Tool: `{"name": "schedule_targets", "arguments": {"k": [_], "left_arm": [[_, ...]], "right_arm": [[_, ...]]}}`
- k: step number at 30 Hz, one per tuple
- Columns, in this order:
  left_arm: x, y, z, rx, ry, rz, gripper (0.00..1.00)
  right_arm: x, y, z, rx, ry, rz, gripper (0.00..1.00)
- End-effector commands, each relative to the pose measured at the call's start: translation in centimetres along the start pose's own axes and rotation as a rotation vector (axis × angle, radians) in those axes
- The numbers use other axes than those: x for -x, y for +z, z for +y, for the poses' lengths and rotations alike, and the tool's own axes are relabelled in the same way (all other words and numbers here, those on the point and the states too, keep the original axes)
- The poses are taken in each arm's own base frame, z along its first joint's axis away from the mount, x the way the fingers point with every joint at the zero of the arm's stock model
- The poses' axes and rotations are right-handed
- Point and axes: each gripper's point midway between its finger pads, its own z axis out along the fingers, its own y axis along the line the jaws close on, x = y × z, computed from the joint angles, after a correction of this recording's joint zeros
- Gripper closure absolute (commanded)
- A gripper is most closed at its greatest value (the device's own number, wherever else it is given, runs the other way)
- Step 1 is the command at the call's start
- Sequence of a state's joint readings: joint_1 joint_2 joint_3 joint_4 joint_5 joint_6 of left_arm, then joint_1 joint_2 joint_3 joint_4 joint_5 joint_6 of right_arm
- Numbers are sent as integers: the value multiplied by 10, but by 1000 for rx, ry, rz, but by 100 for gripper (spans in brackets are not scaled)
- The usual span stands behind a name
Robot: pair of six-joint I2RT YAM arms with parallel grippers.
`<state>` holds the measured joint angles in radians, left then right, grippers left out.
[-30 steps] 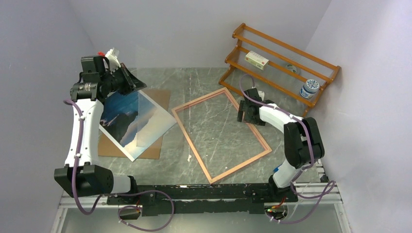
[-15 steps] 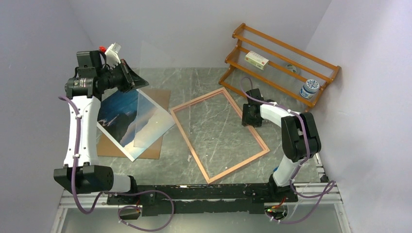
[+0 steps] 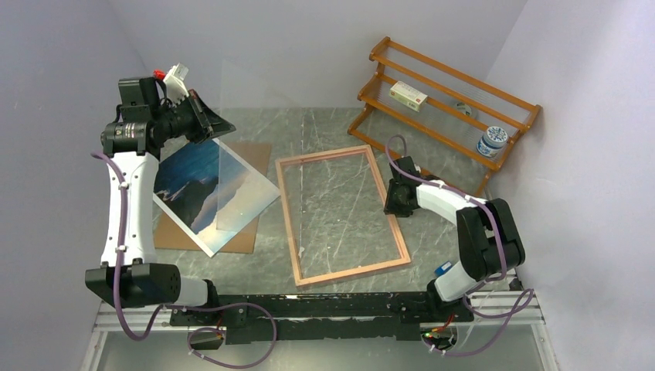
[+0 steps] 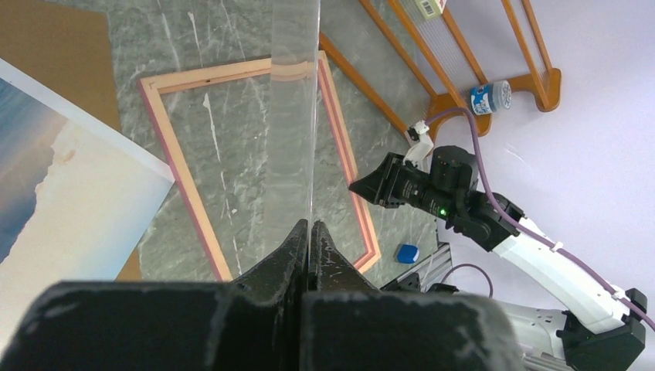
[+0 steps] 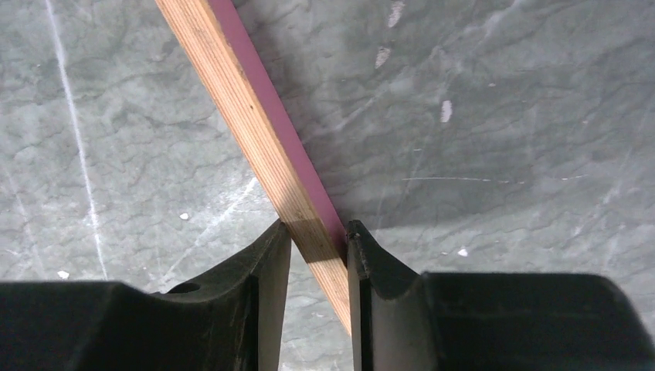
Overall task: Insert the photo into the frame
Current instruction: Adjust the photo frame at the center of the board.
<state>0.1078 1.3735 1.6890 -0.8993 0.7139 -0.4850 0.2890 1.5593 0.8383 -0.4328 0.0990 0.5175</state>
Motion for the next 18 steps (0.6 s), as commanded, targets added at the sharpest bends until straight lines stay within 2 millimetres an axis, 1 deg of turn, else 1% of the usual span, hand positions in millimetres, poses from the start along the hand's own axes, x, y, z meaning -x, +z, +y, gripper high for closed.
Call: {"name": "schedule_targets", "arguments": {"k": [1, 5, 7, 8, 9, 11, 13, 15, 16, 18], "left_arm": [[10, 1, -12, -59, 19, -30, 97], [10, 3, -11, -65, 6, -26, 97], [9, 4, -11, -70, 1, -25, 97], [9, 4, -11, -71, -2, -25, 97], [9, 5, -11, -73, -4, -25, 97], [10, 5, -13, -81, -5, -23, 97], [10, 4, -17, -102, -9, -21, 98], [10, 3, -24, -142, -2, -19, 97], [11, 2, -27, -157, 2, -21, 97], [12, 0, -34, -186, 3, -26, 97]], "right_arm": [[10, 0, 29, 72, 71, -52, 78], [2, -1, 53, 86, 63, -32, 76], [-1, -2, 61, 103, 108, -19, 75], [-1, -4, 64, 115, 123, -19, 74], [1, -7, 64, 115, 134, -25, 69], [9, -15, 60, 93, 147, -52, 55], [24, -29, 58, 81, 145, -105, 33], [39, -48, 66, 128, 118, -147, 18], [48, -58, 73, 166, 110, -167, 12], [65, -79, 90, 259, 90, -204, 7]]}}
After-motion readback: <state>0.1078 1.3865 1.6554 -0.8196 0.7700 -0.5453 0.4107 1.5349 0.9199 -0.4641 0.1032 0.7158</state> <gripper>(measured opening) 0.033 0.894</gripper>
